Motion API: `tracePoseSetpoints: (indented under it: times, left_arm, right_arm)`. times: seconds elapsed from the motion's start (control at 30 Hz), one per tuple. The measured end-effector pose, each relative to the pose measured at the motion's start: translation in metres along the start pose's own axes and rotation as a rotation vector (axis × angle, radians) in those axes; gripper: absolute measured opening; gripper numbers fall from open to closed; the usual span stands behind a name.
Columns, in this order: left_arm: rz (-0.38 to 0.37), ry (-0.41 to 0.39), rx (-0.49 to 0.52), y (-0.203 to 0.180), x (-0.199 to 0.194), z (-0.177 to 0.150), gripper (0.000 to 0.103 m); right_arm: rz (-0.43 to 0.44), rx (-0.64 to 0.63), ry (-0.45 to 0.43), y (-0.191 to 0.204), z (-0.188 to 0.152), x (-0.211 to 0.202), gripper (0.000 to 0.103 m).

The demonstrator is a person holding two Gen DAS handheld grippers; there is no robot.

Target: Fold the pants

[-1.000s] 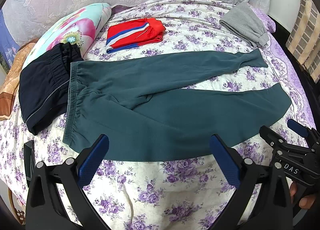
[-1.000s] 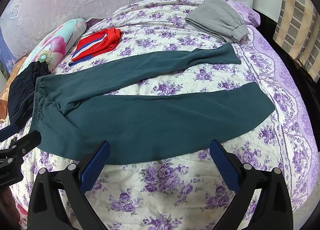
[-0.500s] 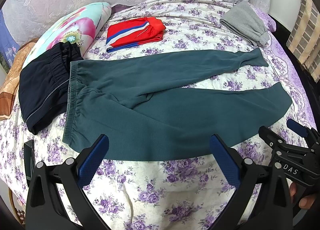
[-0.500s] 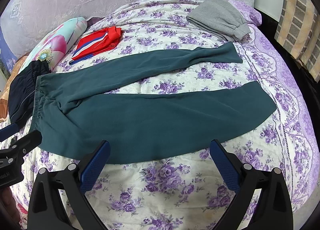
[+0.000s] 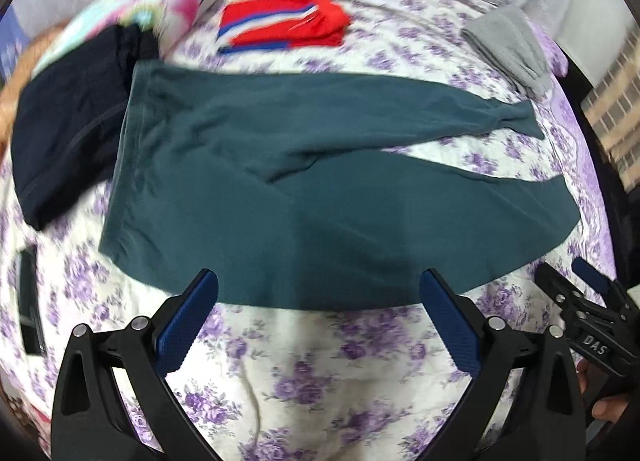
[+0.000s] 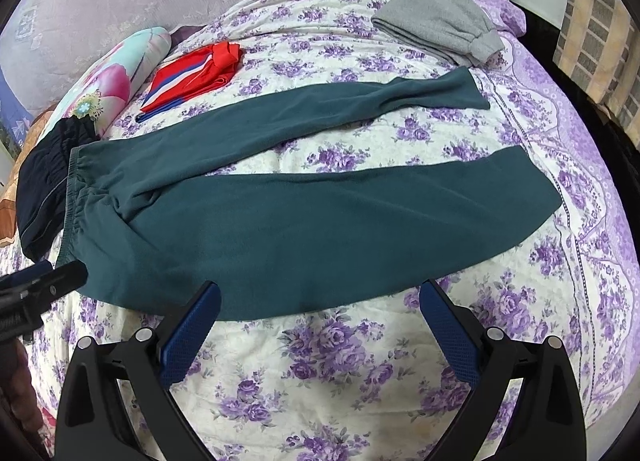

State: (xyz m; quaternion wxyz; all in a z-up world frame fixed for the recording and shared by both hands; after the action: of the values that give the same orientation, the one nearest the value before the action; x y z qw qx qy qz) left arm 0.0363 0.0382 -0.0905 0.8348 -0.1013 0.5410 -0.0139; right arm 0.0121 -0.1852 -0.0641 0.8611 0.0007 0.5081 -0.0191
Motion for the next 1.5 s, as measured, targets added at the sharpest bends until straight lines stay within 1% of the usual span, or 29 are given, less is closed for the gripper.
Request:
tracePoseSetpoints:
  times: [0.07,0.23,0.27,0.3,0.33,0.37,0.4,0.43,0.47,0.53,0.57,0.63,0.67,0.7,0.8,0.87,0.93,1.0,1.07,1.1,1.17,1.2,1.23,1.27,1.3,1.33,1.37,1.4,1.5]
  left_arm:
    - [0.016,0.006,-0.04,0.025,0.004,0.0,0.098]
    - [0.116,-0.012,-0.119,0.095,0.01,0.005,0.098]
    - [0.132,-0.015,-0.126,0.1,0.012,0.009,0.098]
    - [0.164,-0.016,-0.137,0.113,0.016,0.016,0.098]
    - [0.186,-0.012,-0.143,0.124,0.02,0.018,0.093]
    - [0.194,-0.006,-0.146,0.13,0.023,0.021,0.088]
    - [0.198,0.011,-0.146,0.139,0.031,0.023,0.077]
    - [0.198,0.032,-0.147,0.143,0.038,0.024,0.071]
    - [0.202,0.05,-0.149,0.145,0.043,0.025,0.067]
    - [0.205,0.07,-0.135,0.15,0.056,0.029,0.045]
    - [0.205,0.08,-0.125,0.15,0.061,0.03,0.038]
    - [0.199,0.112,-0.111,0.152,0.074,0.031,0.001]
    - [0.209,0.114,-0.112,0.155,0.077,0.031,0.001]
    - [0.201,0.108,-0.119,0.156,0.077,0.033,0.001]
    - [0.193,0.106,-0.113,0.156,0.073,0.035,0.001]
    - [0.178,0.102,-0.131,0.158,0.069,0.035,0.001]
    - [0.146,0.099,-0.174,0.162,0.063,0.035,0.001]
    - [0.121,0.095,-0.195,0.165,0.058,0.036,0.001]
    - [0.108,0.091,-0.198,0.164,0.053,0.037,0.001]
    - [0.098,0.086,-0.199,0.166,0.05,0.035,0.001]
    - [0.095,0.084,-0.204,0.166,0.048,0.034,0.001]
    - [0.094,0.082,-0.209,0.169,0.048,0.031,0.001]
    - [0.089,0.081,-0.215,0.169,0.045,0.027,0.001]
    - [0.088,0.078,-0.217,0.172,0.04,0.018,0.001]
    - [0.091,0.076,-0.216,0.171,0.038,0.016,0.001]
    - [0.095,0.074,-0.216,0.169,0.037,0.013,0.001]
    - [0.097,0.072,-0.219,0.17,0.036,0.012,0.001]
    - [0.099,0.07,-0.231,0.17,0.036,0.011,0.0]
    - [0.117,0.069,-0.254,0.176,0.027,0.009,0.0]
  right_arm:
    - [0.0,0.008,0.008,-0.002,-0.002,0.003,0.099]
    - [0.009,0.032,0.034,-0.008,-0.005,0.012,0.099]
    - [0.01,0.037,0.039,-0.009,-0.006,0.013,0.099]
    - [0.011,0.043,0.044,-0.01,-0.007,0.015,0.099]
    - [0.012,0.046,0.047,-0.011,-0.007,0.016,0.099]
    - [0.011,0.049,0.049,-0.012,-0.007,0.017,0.099]
    - [0.01,0.053,0.051,-0.013,-0.007,0.019,0.099]
    - [0.009,0.057,0.053,-0.015,-0.007,0.02,0.099]
    - [0.008,0.061,0.058,-0.016,-0.007,0.021,0.099]
    - [0.005,0.07,0.064,-0.02,-0.007,0.023,0.099]
    - [0.003,0.075,0.067,-0.022,-0.008,0.025,0.099]
    - [-0.002,0.083,0.077,-0.028,-0.008,0.028,0.099]
    - [-0.006,0.088,0.083,-0.033,-0.008,0.03,0.099]
    - [-0.013,0.094,0.084,-0.039,-0.008,0.031,0.099]
    - [-0.093,0.155,0.06,-0.08,-0.005,0.033,0.099]
    - [-0.156,0.25,0.035,-0.125,-0.003,0.036,0.099]
    - [-0.193,0.372,0.017,-0.172,-0.001,0.04,0.099]
    - [-0.205,0.47,0.003,-0.209,0.004,0.045,0.099]
    - [-0.213,0.514,-0.028,-0.238,0.013,0.054,0.099]
    - [-0.22,0.524,-0.02,-0.25,0.019,0.063,0.097]
    - [-0.192,0.556,0.009,-0.262,0.022,0.079,0.084]
    - [-0.166,0.577,0.026,-0.268,0.025,0.088,0.073]
    - [-0.147,0.599,0.04,-0.272,0.028,0.098,0.069]
    - [-0.151,0.611,0.048,-0.275,0.031,0.104,0.068]
    - [-0.16,0.619,0.046,-0.28,0.035,0.11,0.059]
    - [-0.165,0.621,0.049,-0.276,0.037,0.11,0.034]
    - [-0.157,0.631,0.042,-0.28,0.041,0.109,0.022]
    - [-0.117,0.656,0.033,-0.285,0.044,0.107,0.005]
    - [-0.05,0.694,-0.02,-0.297,0.049,0.082,0.004]
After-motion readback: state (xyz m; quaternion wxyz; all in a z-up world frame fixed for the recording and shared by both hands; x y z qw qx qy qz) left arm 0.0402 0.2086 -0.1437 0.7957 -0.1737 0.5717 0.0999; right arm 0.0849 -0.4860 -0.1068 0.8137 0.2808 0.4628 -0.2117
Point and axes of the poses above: each gripper's, at about its wrist camera, not at the fingertips, and x roughly the way its jaws point, y to its left, z to its top, the point moved 6 cm from there along x, roughly the way its jaws point, and after that the axes turned 3 degrees about -z, right-handed, at the moved point
